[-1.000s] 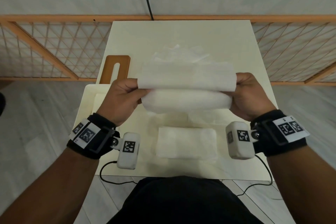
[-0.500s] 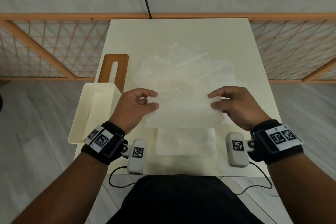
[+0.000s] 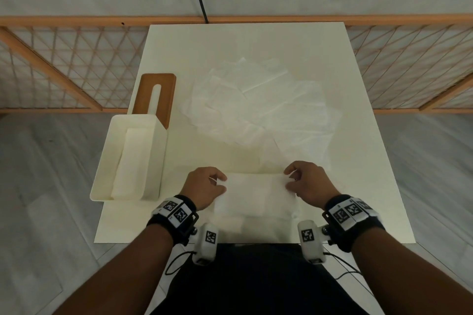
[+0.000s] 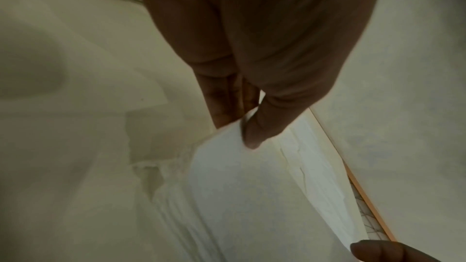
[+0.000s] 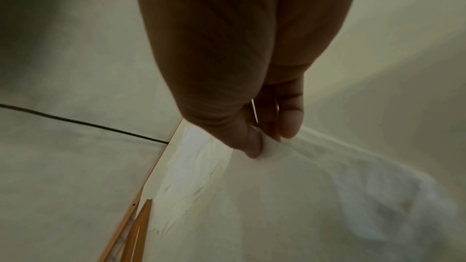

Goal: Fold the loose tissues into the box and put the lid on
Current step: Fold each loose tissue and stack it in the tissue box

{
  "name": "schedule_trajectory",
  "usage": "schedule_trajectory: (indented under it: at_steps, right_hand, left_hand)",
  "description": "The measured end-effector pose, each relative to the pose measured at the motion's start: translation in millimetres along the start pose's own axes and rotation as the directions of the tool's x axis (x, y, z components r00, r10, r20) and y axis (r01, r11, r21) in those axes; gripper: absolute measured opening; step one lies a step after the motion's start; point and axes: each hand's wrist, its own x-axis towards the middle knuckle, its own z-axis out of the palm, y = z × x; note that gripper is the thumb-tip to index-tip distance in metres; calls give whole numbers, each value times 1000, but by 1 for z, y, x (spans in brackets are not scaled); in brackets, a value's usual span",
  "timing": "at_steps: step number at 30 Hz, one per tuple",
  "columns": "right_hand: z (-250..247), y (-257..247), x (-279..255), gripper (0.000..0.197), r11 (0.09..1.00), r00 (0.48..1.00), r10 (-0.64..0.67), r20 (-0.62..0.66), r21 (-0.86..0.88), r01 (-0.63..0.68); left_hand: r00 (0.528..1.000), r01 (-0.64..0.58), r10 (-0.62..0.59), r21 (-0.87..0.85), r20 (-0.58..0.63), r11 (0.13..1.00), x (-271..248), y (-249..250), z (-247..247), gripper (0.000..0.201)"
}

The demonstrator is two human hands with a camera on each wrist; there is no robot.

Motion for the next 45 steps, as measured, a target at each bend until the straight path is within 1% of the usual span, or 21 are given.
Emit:
schedule_trajectory:
  at_steps: [5,9,12,15,19,23,25,29,31,34,36,39,41,43,45]
  right_hand:
    - [-1,-4,1,24,1000,998,-14,-58,-16,13]
    - [1,-3,4,23,997,999,-20,-48,-72,16]
    - [3,0,6,23,996,998,-8,-57,-88,3]
    - [3,-1,7,23,995,998,-24,-62,-97,18]
    - [-2,-8,10,22,994,992,-64,-106,-93,54]
    - [-11,-21,14,19,993,989,-101,-111,-63,95]
    - [-15,-29,15,18,994,988,-109,-111,-42,105]
    - [-21,-41,14,15,992,985,-124,-117,6,126]
    - [-24,-41,12,14,991,986,-127,-107,14,130]
    - [-27,-36,10,13,994,989,-105,-101,31,109]
    - [-28,-33,10,12,995,993,-87,-85,34,90]
    - [-30,-27,12,11,997,996,-56,-67,41,59]
    - [-32,-24,14,11,998,997,-42,-63,51,46]
    - [-33,-24,17,11,997,997,-34,-69,67,39]
    - [-35,-25,20,10,996,997,-26,-74,87,32]
  left_hand:
    - [999,4,-4,-6,-39,1000,5,-7,1,13]
    - [1000,-3,4,29,-13,1000,8,-11,8,12]
    - [1000,-10,11,42,-16,999,10,-13,10,11]
    - [1000,-13,14,61,-21,998,14,-13,9,10]
    - [994,-12,21,82,-106,997,33,-5,-5,11]
    - [980,-19,38,100,-197,995,70,19,-25,15]
    - [965,26,-9,59,-262,998,94,32,-36,23]
    - [925,145,-164,-79,-342,986,146,57,-56,54]
    - [908,203,-235,-126,-347,971,167,67,-58,61]
    - [904,273,-283,-77,-321,959,186,76,-55,67]
    - [897,306,-307,-55,-318,950,195,78,-50,64]
    - [892,317,-309,-32,-331,948,204,83,-44,43]
    - [890,328,-319,-30,-326,944,206,87,-44,38]
    - [875,328,-351,-126,-333,936,204,92,-48,36]
    - [873,273,-370,-309,-317,911,200,97,-55,30]
